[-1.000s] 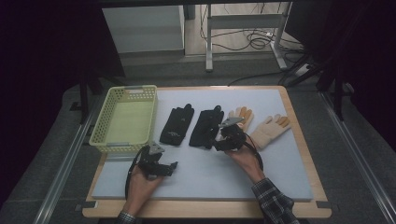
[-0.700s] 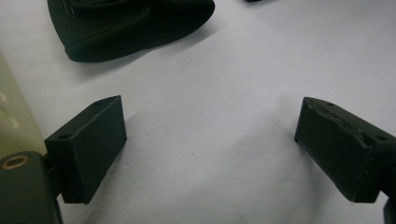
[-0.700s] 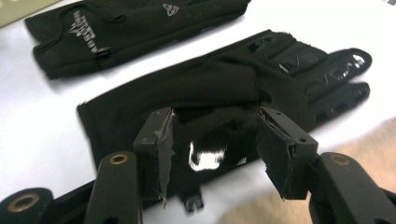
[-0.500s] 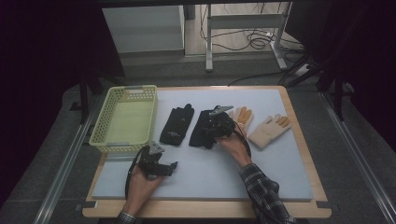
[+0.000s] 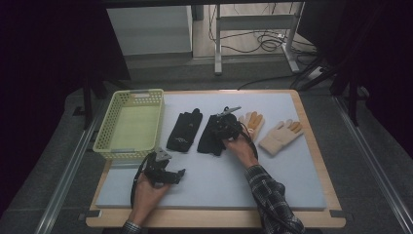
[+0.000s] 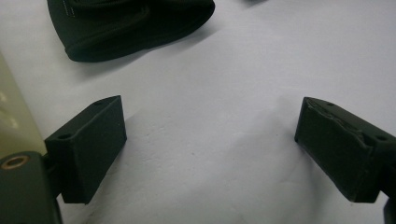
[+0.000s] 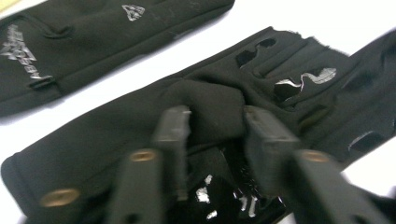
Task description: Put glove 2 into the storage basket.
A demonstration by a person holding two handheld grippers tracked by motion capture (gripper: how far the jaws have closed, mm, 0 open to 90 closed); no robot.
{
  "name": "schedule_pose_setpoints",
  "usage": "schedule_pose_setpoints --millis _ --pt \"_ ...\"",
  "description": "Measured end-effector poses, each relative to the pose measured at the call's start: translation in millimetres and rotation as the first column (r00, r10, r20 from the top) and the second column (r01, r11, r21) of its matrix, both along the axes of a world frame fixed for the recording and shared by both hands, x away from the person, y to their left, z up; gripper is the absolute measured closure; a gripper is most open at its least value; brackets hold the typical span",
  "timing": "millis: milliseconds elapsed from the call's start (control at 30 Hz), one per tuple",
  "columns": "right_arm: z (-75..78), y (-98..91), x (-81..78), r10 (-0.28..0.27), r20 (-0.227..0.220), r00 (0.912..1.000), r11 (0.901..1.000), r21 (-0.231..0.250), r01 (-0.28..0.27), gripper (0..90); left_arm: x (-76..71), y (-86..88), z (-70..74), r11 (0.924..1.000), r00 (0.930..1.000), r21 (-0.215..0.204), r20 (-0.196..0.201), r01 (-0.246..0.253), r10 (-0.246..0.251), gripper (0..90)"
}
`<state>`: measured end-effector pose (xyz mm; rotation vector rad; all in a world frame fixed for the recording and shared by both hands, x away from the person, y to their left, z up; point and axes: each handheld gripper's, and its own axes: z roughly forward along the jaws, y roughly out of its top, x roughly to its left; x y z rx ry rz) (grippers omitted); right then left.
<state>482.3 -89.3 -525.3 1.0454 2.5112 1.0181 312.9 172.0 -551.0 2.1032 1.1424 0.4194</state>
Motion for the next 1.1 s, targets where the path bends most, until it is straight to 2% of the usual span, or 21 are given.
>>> schedule_pose_setpoints --millis 33,233,300,533,667,700,767,900,1000,1100 --pt "0.0 1.3 -2.0 0.015 -0.015 0.9998 0.9997 0.017 -0.015 79.1 0.0 0.0 0.0 1.0000 1.0000 0.000 0.000 0.000 0.000 8.7" --pt "1.7 4.4 -5.7 0.009 0.003 1.0000 1.0000 -0.001 -0.009 82.0 -0.1 0.0 0.0 1.0000 1.0000 0.000 0.001 0.000 0.000 8.8" --pt "3.8 3.9 -7.7 0.006 0.022 0.9997 1.0000 -0.005 -0.006 82.1 0.0 0.0 0.0 1.0000 1.0000 0.000 0.000 0.000 0.000 8.7" --pt "23.2 -6.6 -22.7 0.014 0.018 0.9997 0.9968 0.079 -0.016 82.1 0.0 0.1 0.0 1.0000 1.0000 0.002 0.000 0.000 0.000 8.7" --pt "36.1 -7.1 -42.5 0.066 0.031 0.9974 0.9940 0.085 -0.068 82.0 -0.1 0.1 0.1 1.0000 1.0000 0.002 0.000 0.000 0.000 8.8" --pt "42.0 -7.0 -53.1 0.089 0.036 0.9953 0.9916 0.091 -0.092 82.0 -0.1 0.1 0.1 1.0000 1.0000 0.002 0.000 0.000 0.000 8.8" --pt "44.1 -6.9 -57.1 0.098 0.038 0.9945 0.9906 0.092 -0.101 82.0 -0.1 0.0 0.0 1.0000 1.0000 0.000 0.000 0.000 0.000 8.7" --pt "55.4 -8.2 -81.0 0.141 0.047 0.9889 0.9850 0.094 -0.145 82.0 0.0 0.1 0.0 1.0000 1.0000 0.001 0.001 0.001 -0.001 8.8" --pt "58.4 -10.1 -97.2 0.163 0.047 0.9856 0.9812 0.097 -0.167 81.9 0.0 0.0 0.0 1.0000 1.0000 0.001 0.002 0.001 -0.001 8.8" --pt "55.0 -11.2 -110.7 0.164 0.041 0.9856 0.9820 0.088 -0.167 81.8 -0.1 -0.2 -0.1 1.0000 1.0000 -0.001 0.003 -0.002 0.002 8.8"
